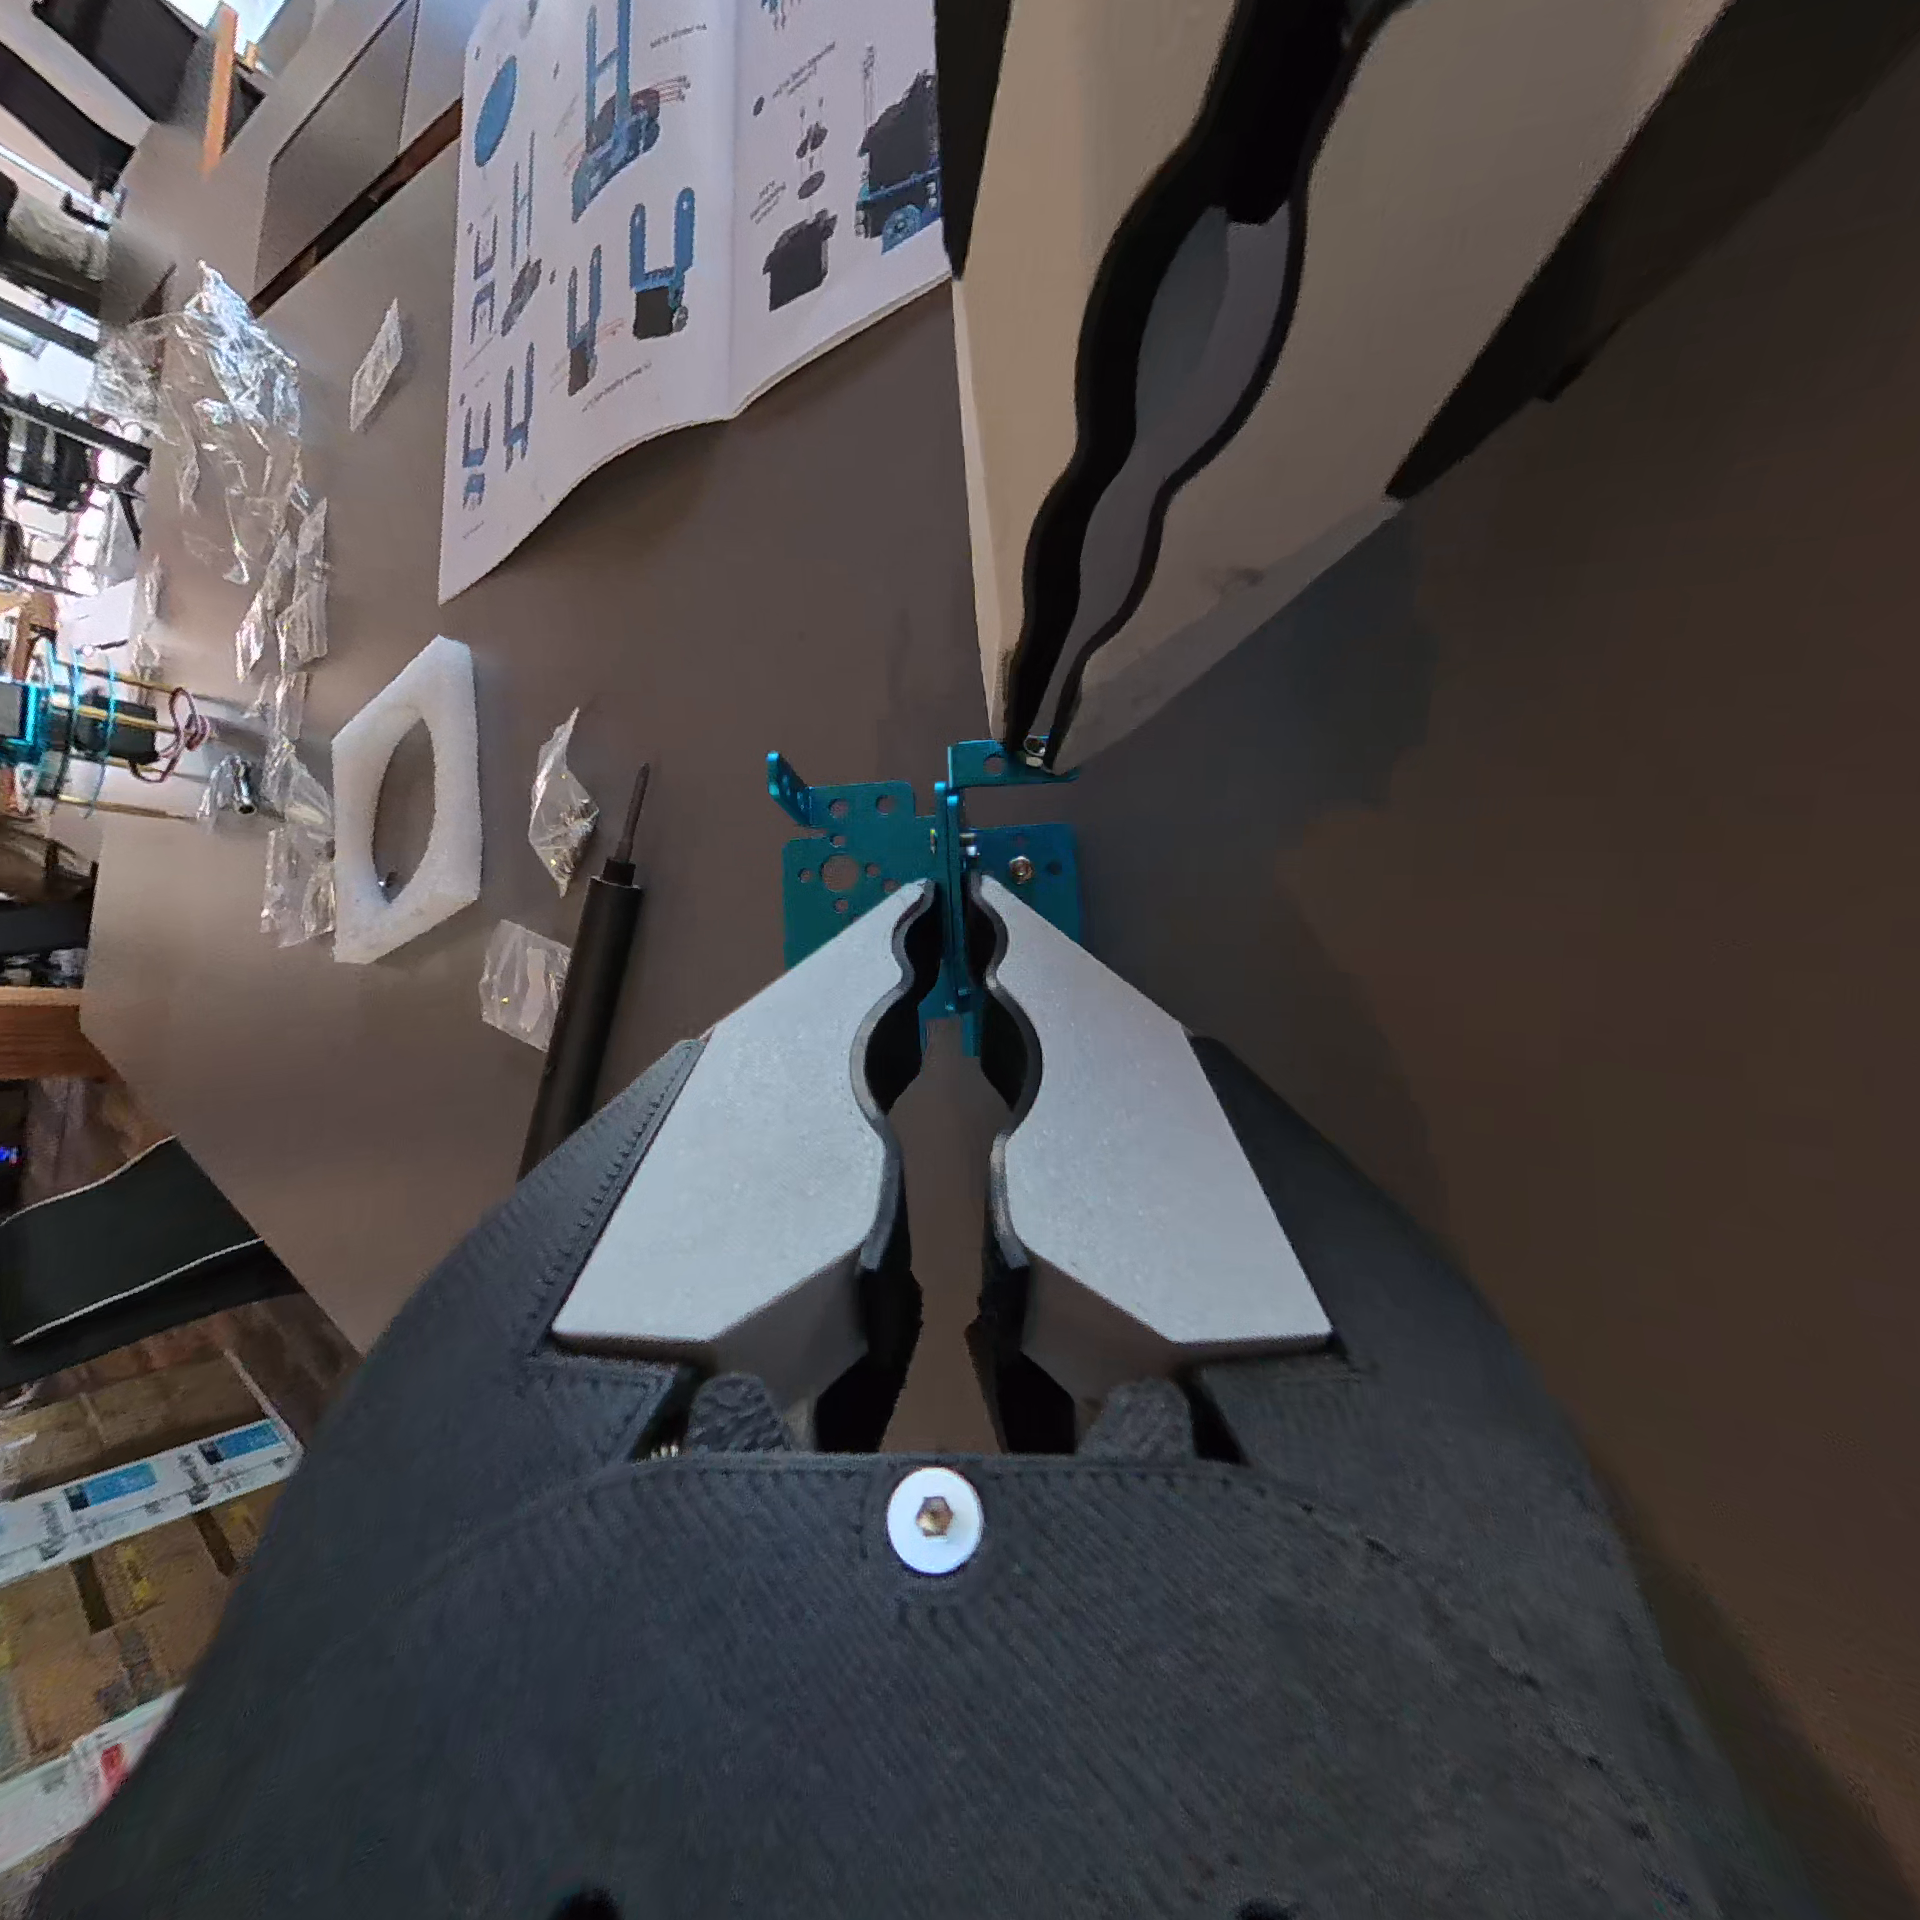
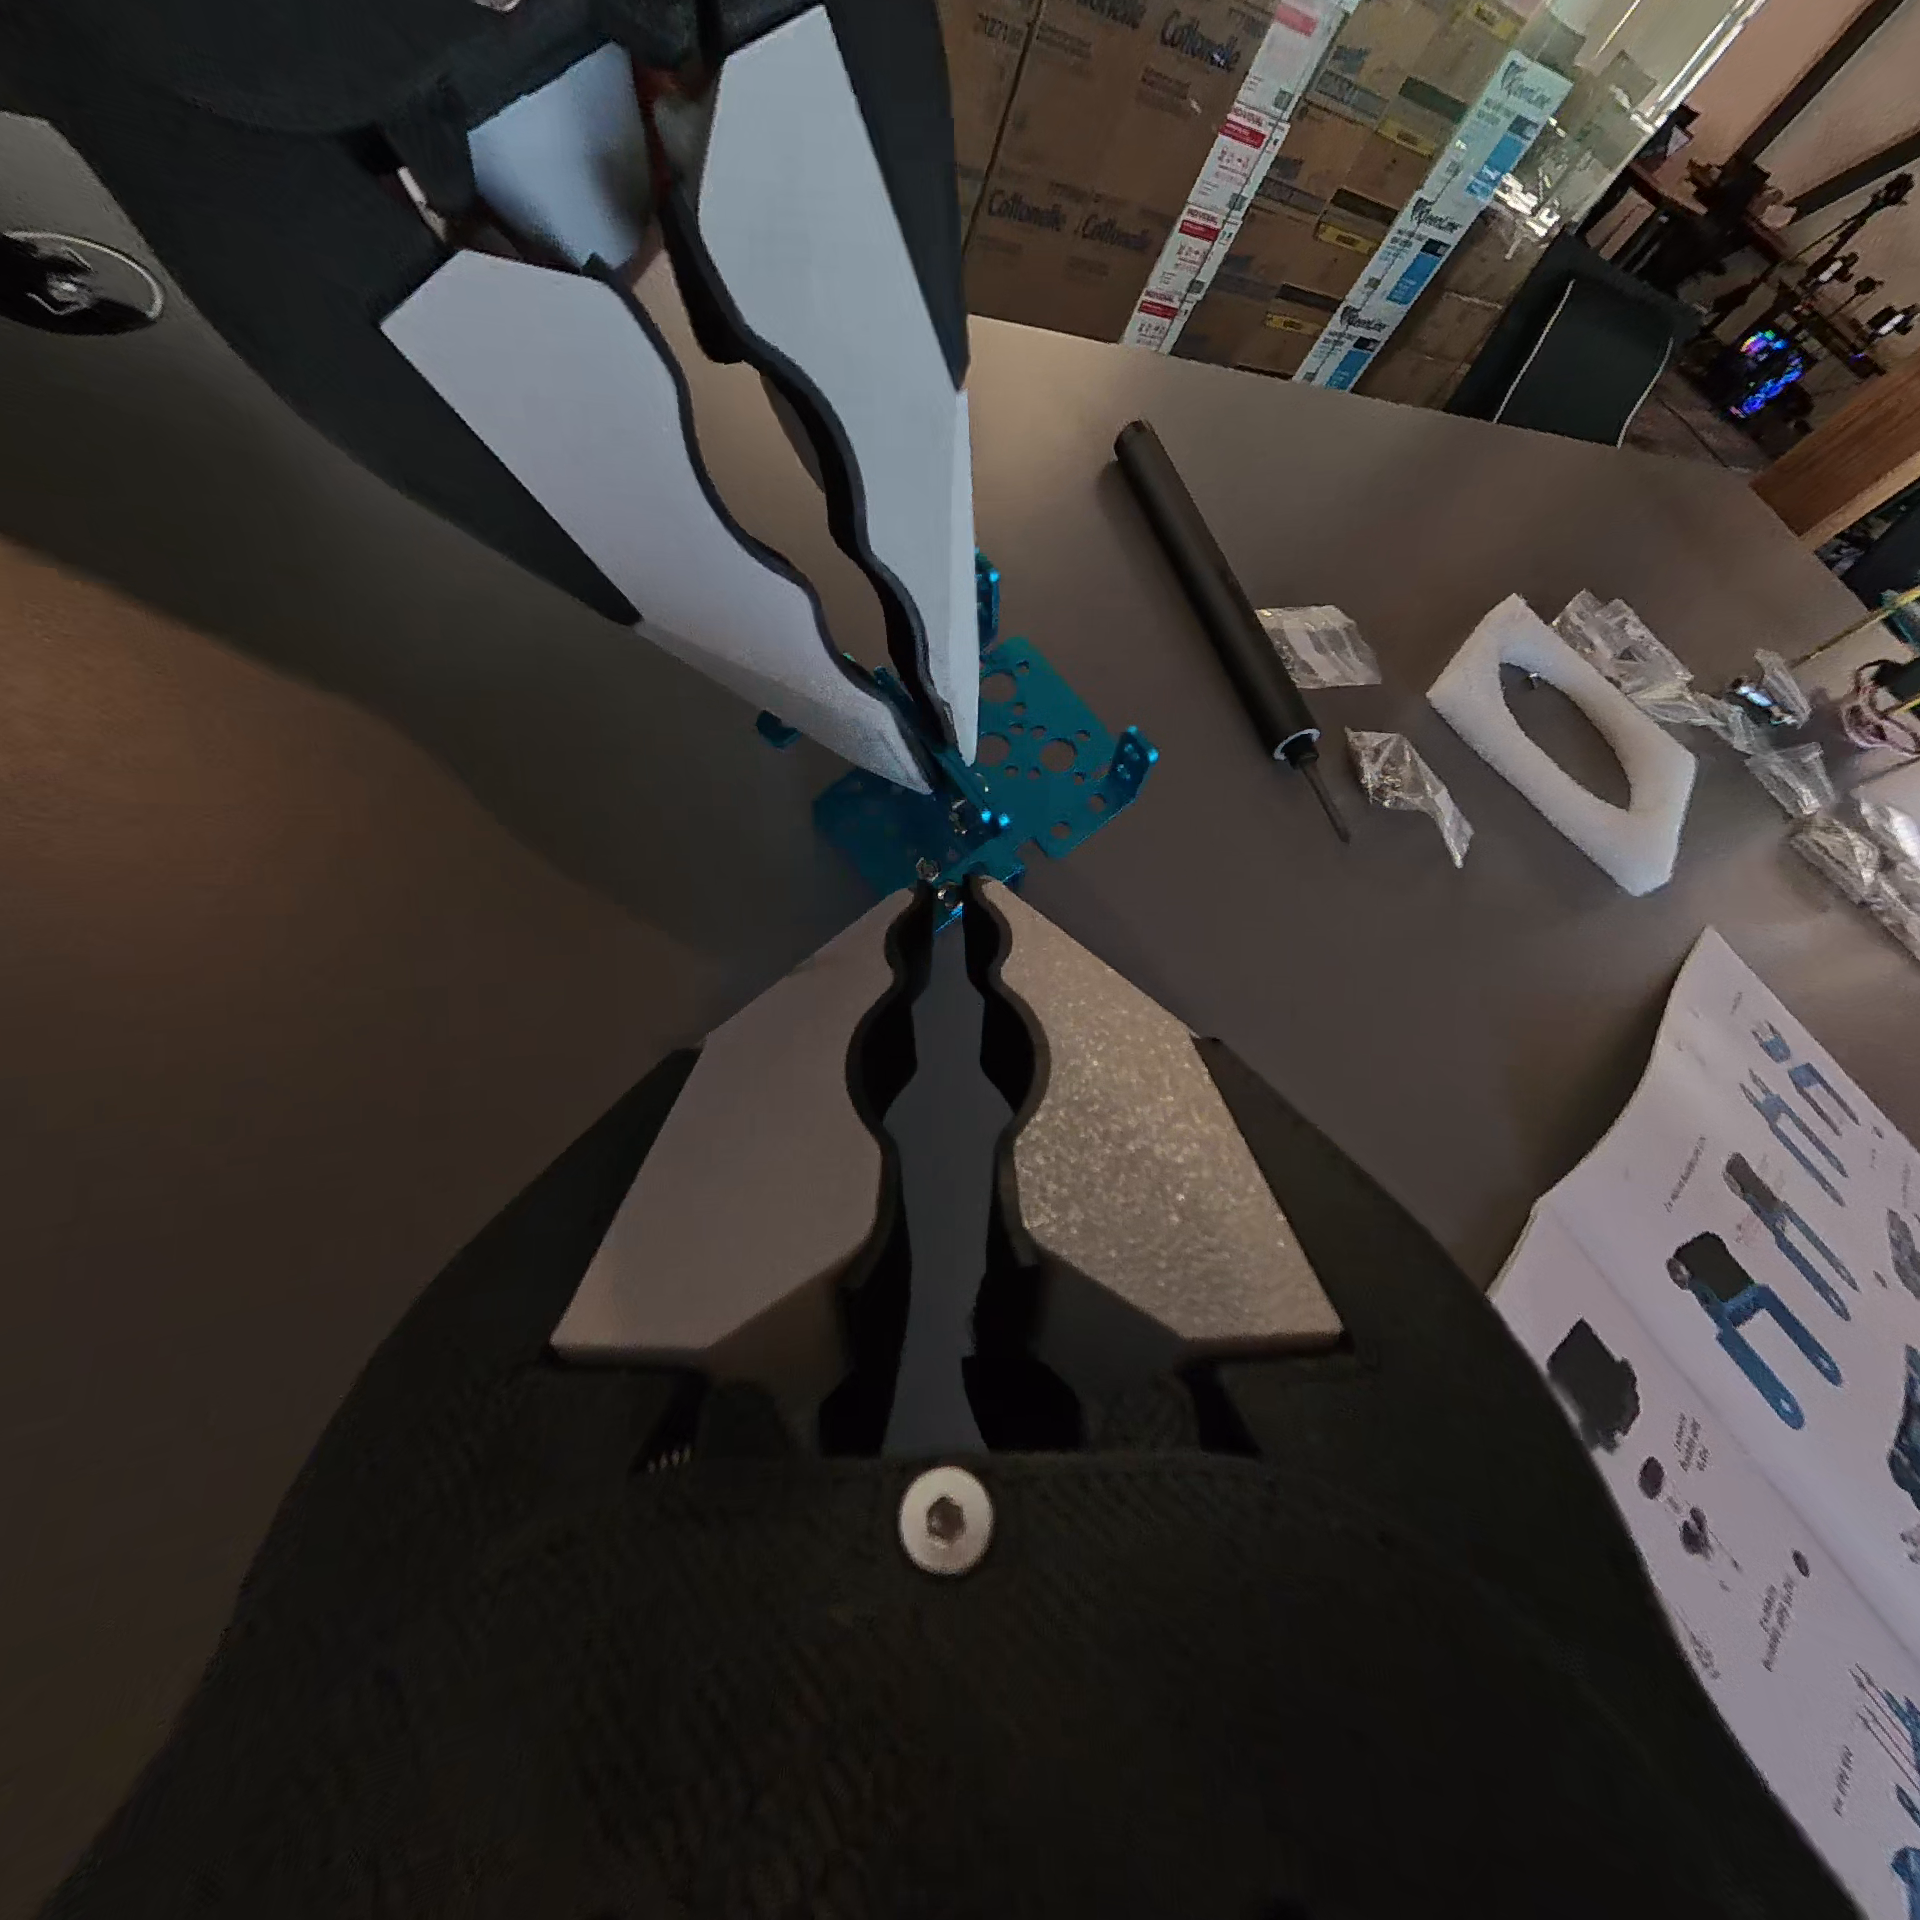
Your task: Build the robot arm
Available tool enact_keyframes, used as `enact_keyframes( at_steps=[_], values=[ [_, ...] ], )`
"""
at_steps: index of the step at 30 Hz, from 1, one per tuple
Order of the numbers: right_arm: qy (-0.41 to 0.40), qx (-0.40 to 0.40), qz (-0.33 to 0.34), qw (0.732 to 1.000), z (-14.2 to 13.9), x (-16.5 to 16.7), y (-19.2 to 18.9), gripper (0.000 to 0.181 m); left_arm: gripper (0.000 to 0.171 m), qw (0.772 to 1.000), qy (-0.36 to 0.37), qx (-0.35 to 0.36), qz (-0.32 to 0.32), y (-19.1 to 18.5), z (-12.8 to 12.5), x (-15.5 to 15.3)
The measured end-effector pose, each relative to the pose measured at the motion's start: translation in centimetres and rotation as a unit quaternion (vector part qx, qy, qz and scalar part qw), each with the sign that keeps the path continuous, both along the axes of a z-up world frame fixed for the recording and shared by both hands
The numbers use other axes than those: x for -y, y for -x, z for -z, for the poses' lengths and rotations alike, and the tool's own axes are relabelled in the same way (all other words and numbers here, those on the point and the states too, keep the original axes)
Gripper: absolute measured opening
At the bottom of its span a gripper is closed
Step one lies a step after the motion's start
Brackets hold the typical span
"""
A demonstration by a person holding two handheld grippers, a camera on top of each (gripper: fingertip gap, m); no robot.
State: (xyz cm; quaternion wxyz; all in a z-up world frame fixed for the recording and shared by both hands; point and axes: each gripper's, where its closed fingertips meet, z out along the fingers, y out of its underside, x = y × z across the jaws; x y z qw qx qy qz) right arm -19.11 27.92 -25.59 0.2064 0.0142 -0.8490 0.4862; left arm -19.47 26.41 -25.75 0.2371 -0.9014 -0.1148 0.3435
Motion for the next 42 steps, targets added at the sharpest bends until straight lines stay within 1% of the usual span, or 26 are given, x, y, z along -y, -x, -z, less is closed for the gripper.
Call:
enact_keyframes(
  at_steps=[4, 8, 10, 14, 19, 22, 26, 29, 33, 36, 39, 42],
  values=[
    [0.006, -0.04, -0.008, 0.999, -0.6, 0.5, -0.3, 0.005, 0.002, 0.999, -0.022, 0.02, -0.025, 0.4, 0.0, 0.4],
    [0.014, -0.096, 0.008, 0.995, -1.6, 0.9, 0.2, 0.005, 0.002, 0.998, -0.034, 0.036, -0.039, 0.9, -0.1, 0.9],
    [0.023, -0.127, 0.023, 0.991, -2.6, 1.1, 0.7, 0.005, 0.002, 0.997, -0.052, 0.044, -0.043, 1.2, -0.7, 0.9],
    [0.06, -0.164, 0.043, 0.984, -5.2, 1.7, 1.1, 0.004, 0.002, 0.992, -0.1, 0.05, -0.053, 1.9, -3.6, 0.9],
    [0.077, -0.228, 0.067, 0.968, -9.0, 2.1, 1.8, 0.004, 0.002, 0.979, -0.164, 0.09, -0.082, 2.3, -7.6, 0.5],
    [0.076, -0.254, 0.073, 0.961, -10.9, 1.9, 2.0, 0.004, 0.002, 0.969, -0.189, 0.117, -0.104, 2.6, -9.3, 0.4],
    [0.052, -0.301, 0.077, 0.949, -12.8, 1.4, 2.6, 0.005, 0.002, 0.961, -0.209, 0.137, -0.119, 2.6, -11.7, 0.1],
    [0.052, -0.316, 0.077, 0.944, -14.6, 1.1, 2.7, 0.005, 0.002, 0.954, -0.221, 0.154, -0.131, 2.5, -13.3, -0.3],
    [0.062, -0.324, 0.069, 0.941, -16.5, 0.9, 2.6, 0.004, 0.002, 0.948, -0.227, 0.168, -0.147, 2.4, -15.0, -0.5],
    [0.074, -0.331, 0.059, 0.939, -17.6, 0.7, 2.3, 0.004, 0.002, 0.944, -0.234, 0.179, -0.149, 2.1, -15.8, -0.9],
    [0.076, -0.323, 0.05, 0.942, -18.0, 0.6, 2.1, 0.004, 0.002, 0.939, -0.245, 0.188, -0.149, 1.8, -16.3, -1.2],
    [0.066, -0.321, 0.047, 0.944, -18.1, 0.4, 2.2, 0.004, 0.002, 0.939, -0.247, 0.185, -0.151, 1.9, -16.8, -1.2]
  ],
)
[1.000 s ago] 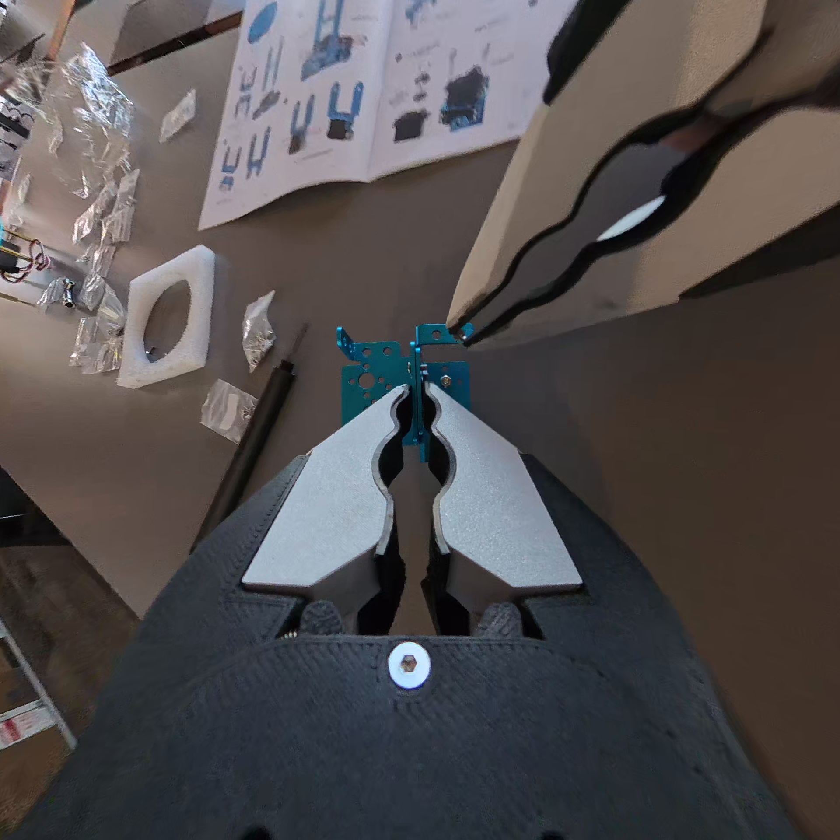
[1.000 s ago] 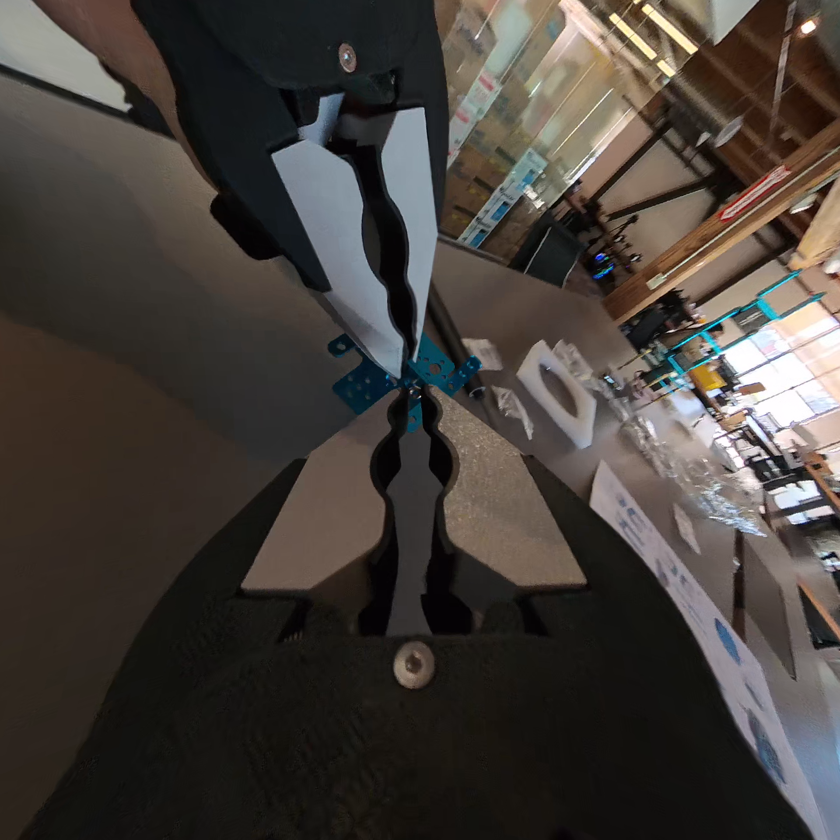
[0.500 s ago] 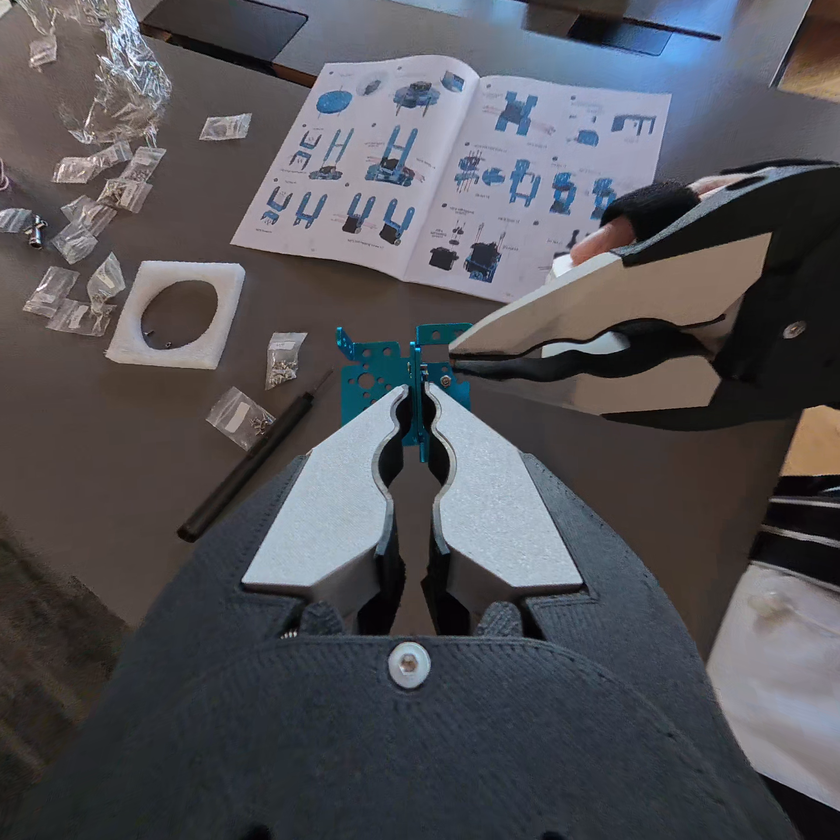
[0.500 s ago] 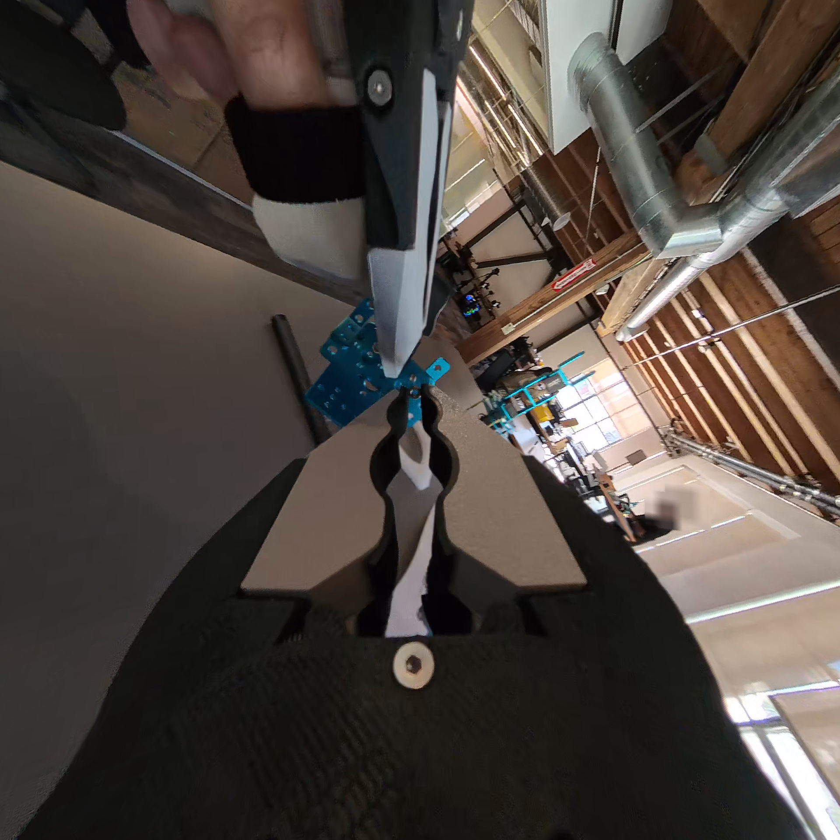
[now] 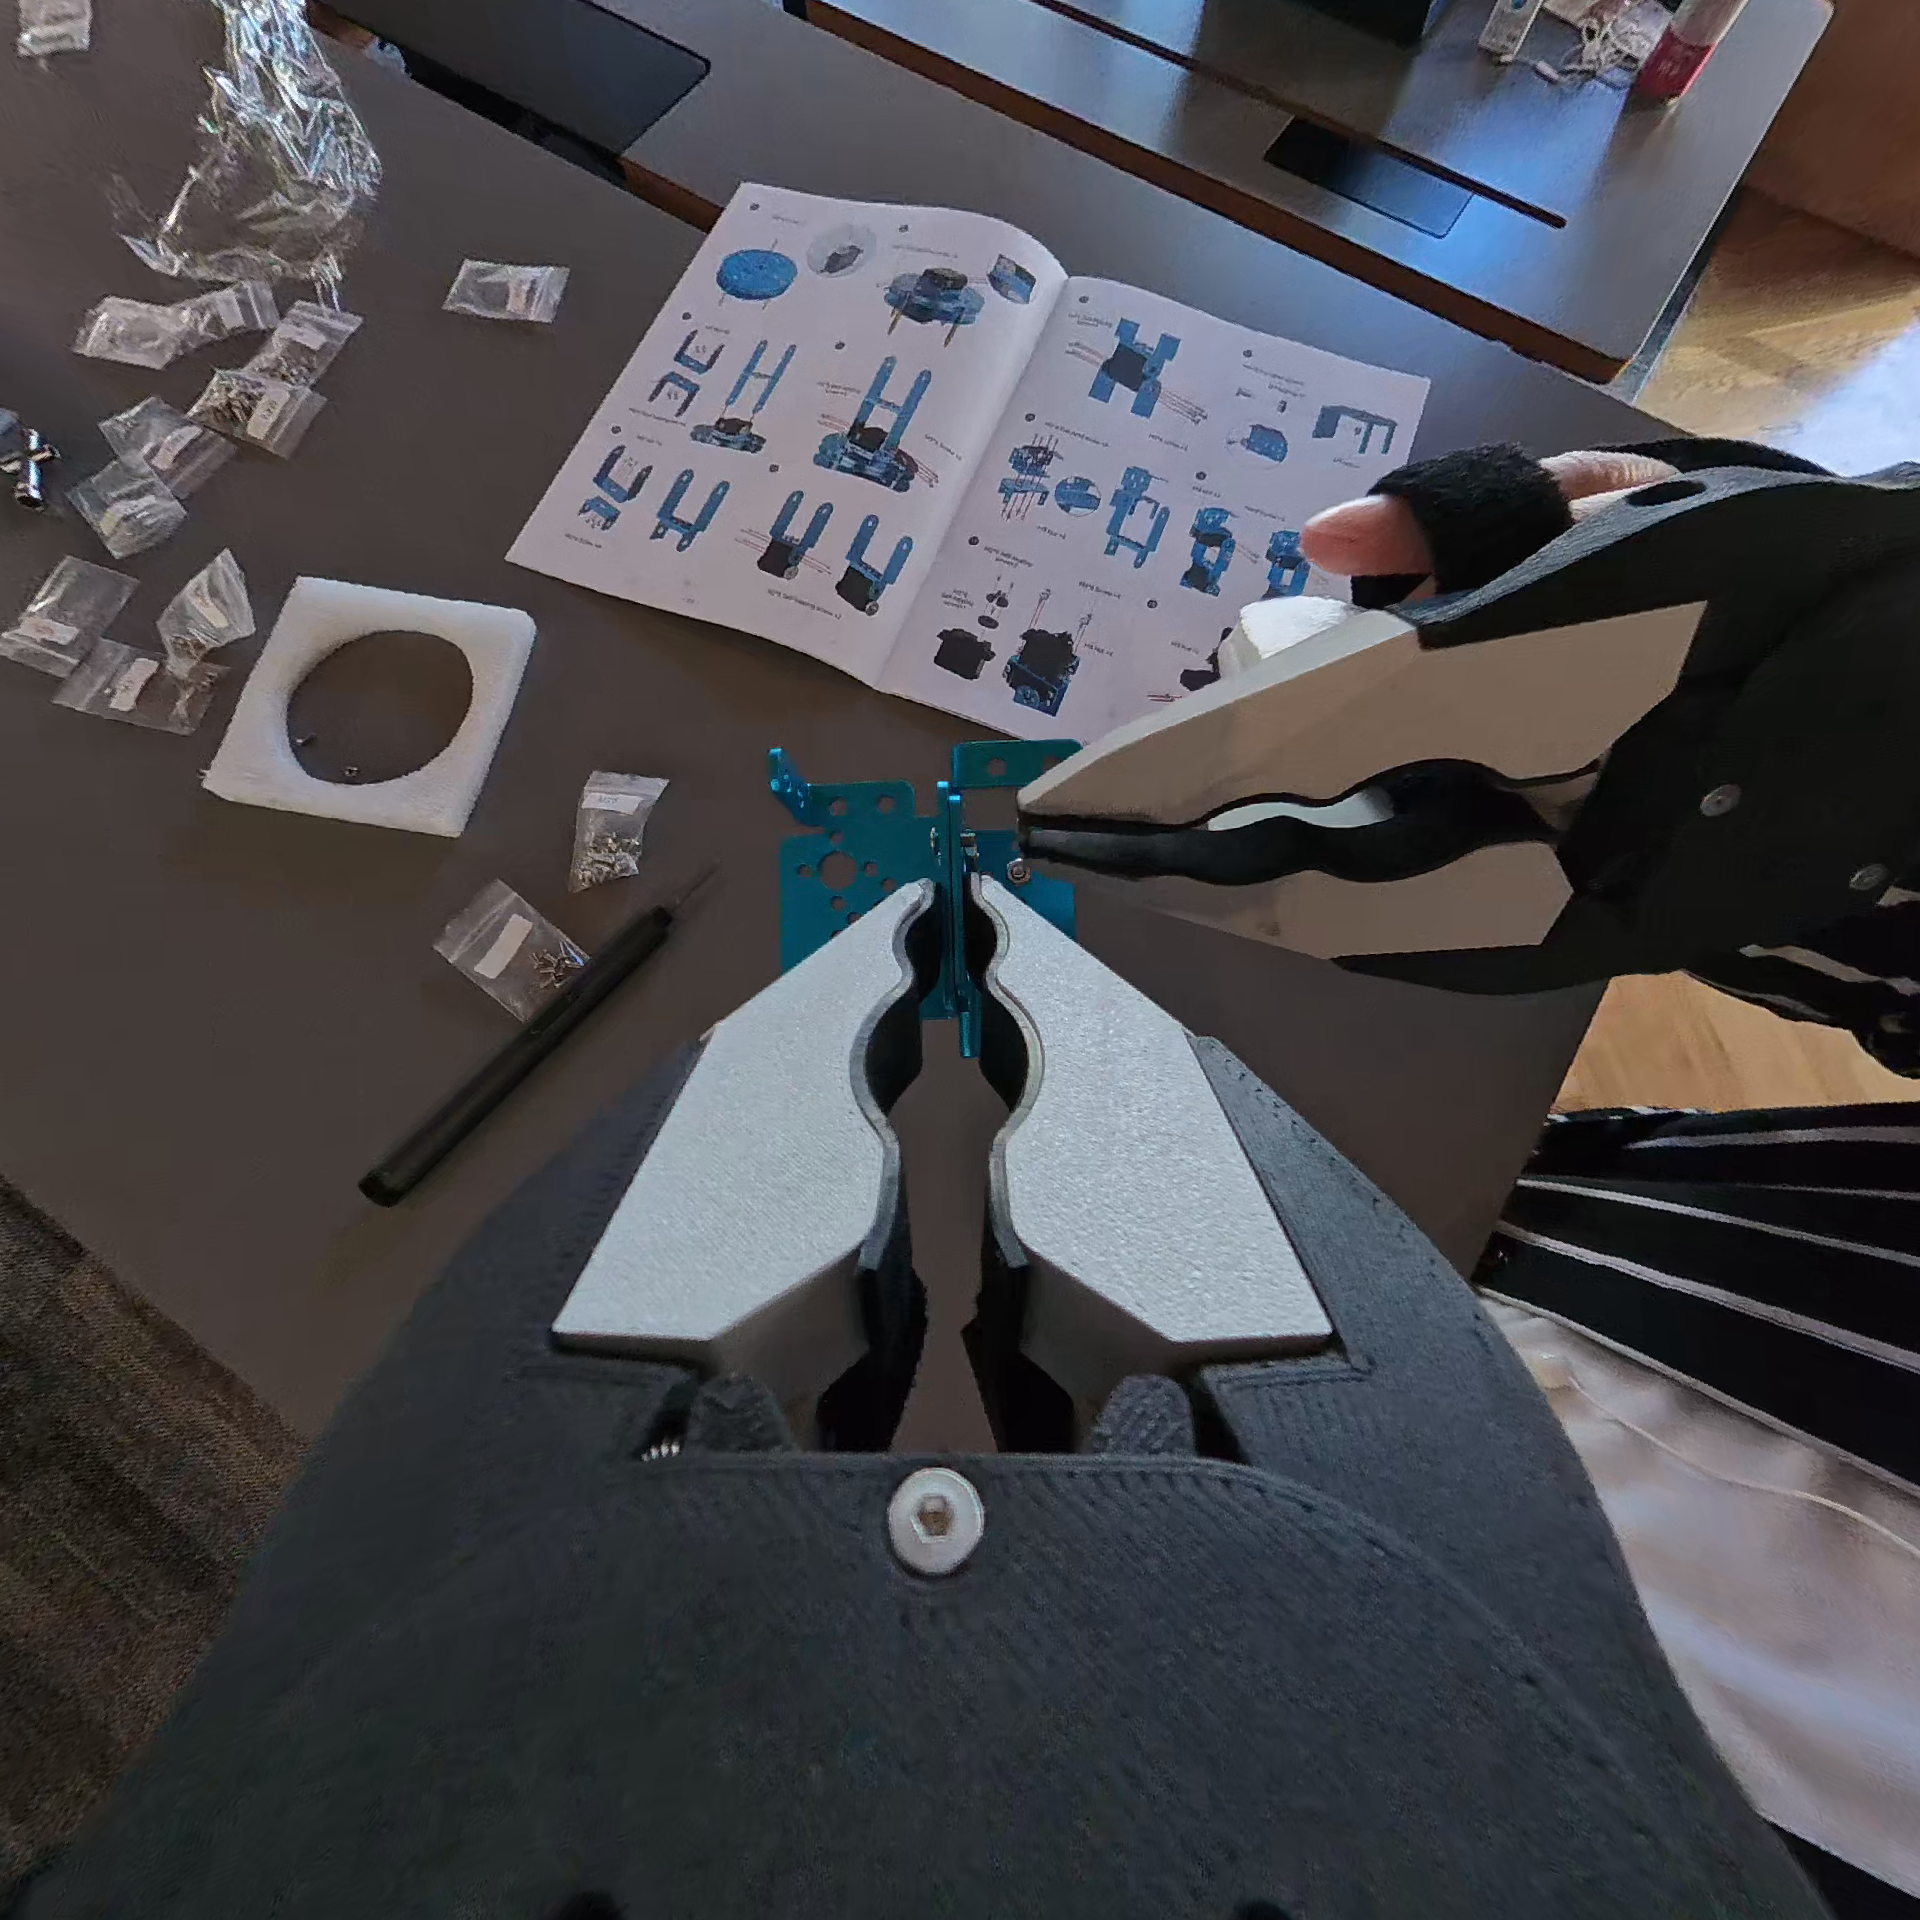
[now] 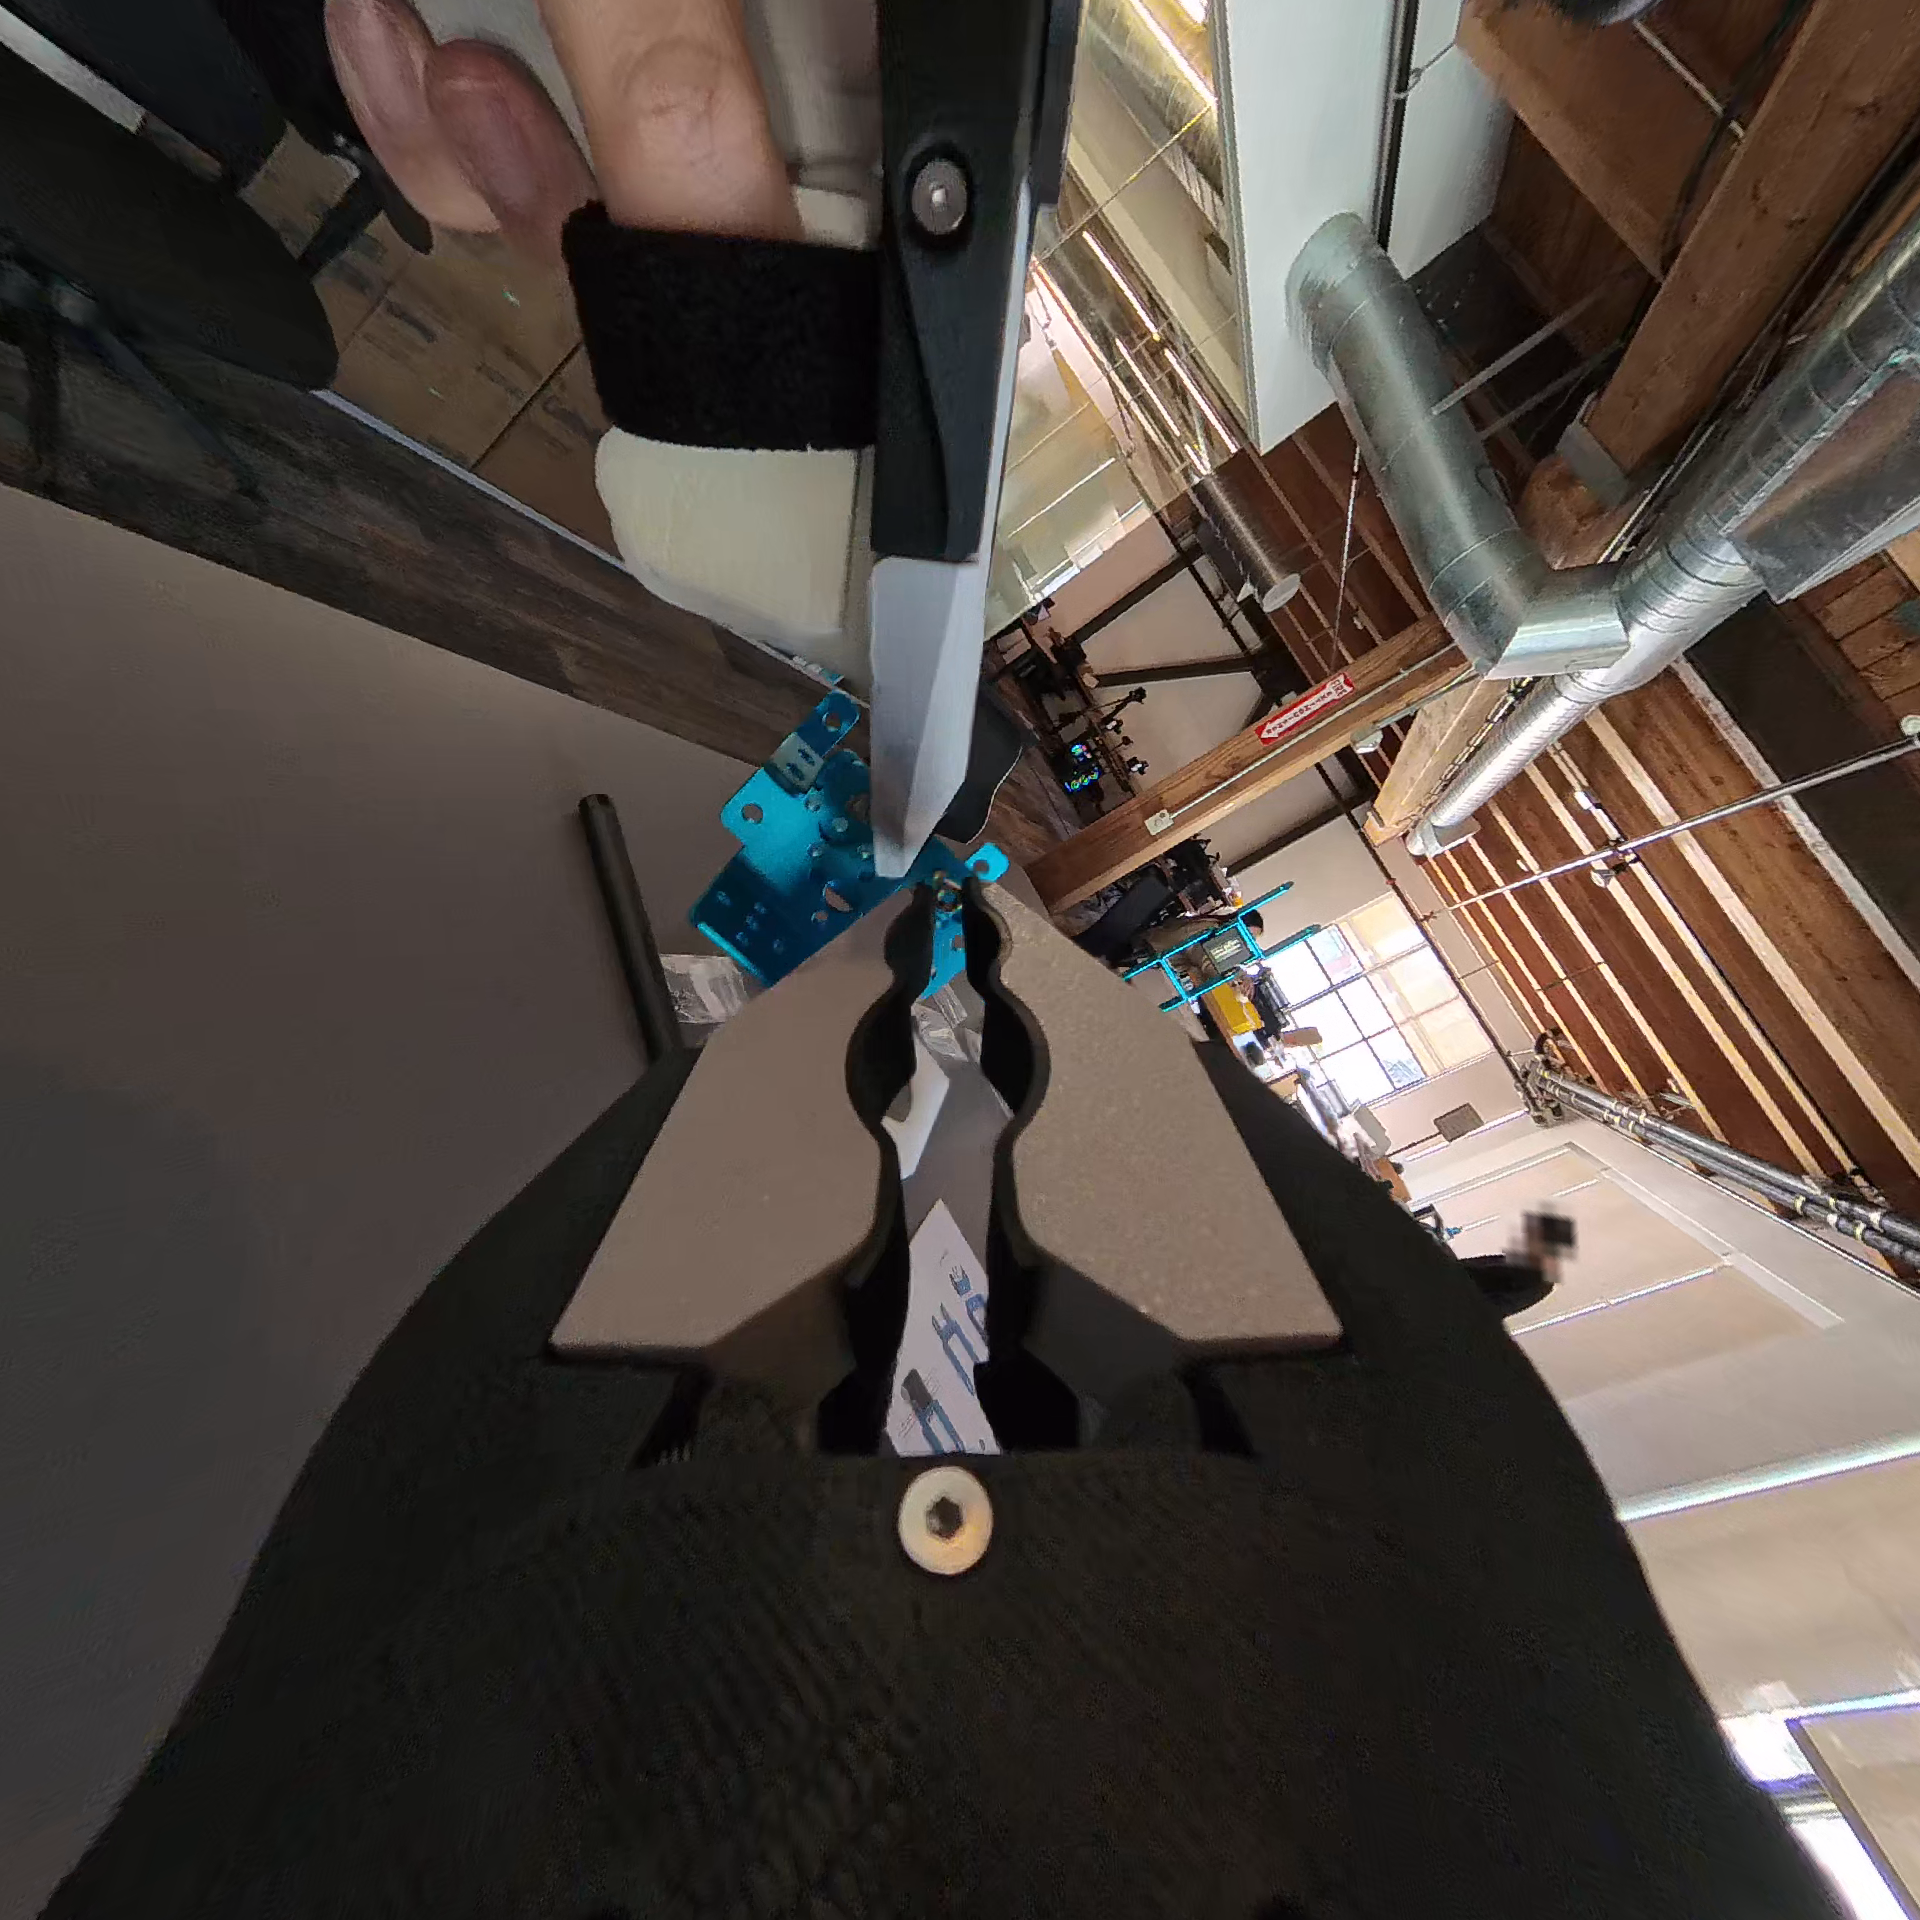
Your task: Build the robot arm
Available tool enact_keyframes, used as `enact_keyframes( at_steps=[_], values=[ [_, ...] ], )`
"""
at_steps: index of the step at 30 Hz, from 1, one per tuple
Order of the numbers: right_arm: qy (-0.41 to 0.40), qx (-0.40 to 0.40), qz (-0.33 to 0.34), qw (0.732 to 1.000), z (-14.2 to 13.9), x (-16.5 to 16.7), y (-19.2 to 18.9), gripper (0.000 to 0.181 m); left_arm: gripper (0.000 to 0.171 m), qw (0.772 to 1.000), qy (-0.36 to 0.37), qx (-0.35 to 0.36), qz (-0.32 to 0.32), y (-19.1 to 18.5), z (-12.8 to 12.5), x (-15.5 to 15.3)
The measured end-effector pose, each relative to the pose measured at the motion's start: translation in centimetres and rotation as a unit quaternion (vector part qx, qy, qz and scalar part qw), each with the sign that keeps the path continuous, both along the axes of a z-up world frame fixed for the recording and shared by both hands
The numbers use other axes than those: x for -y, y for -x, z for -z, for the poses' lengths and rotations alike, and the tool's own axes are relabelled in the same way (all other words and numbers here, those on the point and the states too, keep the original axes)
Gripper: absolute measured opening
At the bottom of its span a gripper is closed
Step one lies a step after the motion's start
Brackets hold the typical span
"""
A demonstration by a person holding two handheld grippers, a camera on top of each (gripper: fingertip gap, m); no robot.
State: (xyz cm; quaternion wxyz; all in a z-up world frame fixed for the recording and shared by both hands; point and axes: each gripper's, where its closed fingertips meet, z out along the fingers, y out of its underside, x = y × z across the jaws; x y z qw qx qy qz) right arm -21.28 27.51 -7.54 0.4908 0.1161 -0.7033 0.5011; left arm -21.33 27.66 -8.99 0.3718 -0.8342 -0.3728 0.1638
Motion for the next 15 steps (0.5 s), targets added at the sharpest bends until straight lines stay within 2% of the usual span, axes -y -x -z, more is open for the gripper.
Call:
enact_keyframes(
  at_steps=[7, 15],
  values=[
    [0.0, 0.001, -0.001, 1.0, -0.3, -0.1, 0.1, 0.005, 0.002, 1.0, 0.02, -0.019, 0.004, 0.0, -0.7, -0.4],
    [0.031, -0.031, -0.004, 0.999, -1.8, -0.5, -0.2, 0.005, 0.002, 0.998, 0.046, -0.041, 0.017, -0.2, -1.7, -0.9]
  ],
)
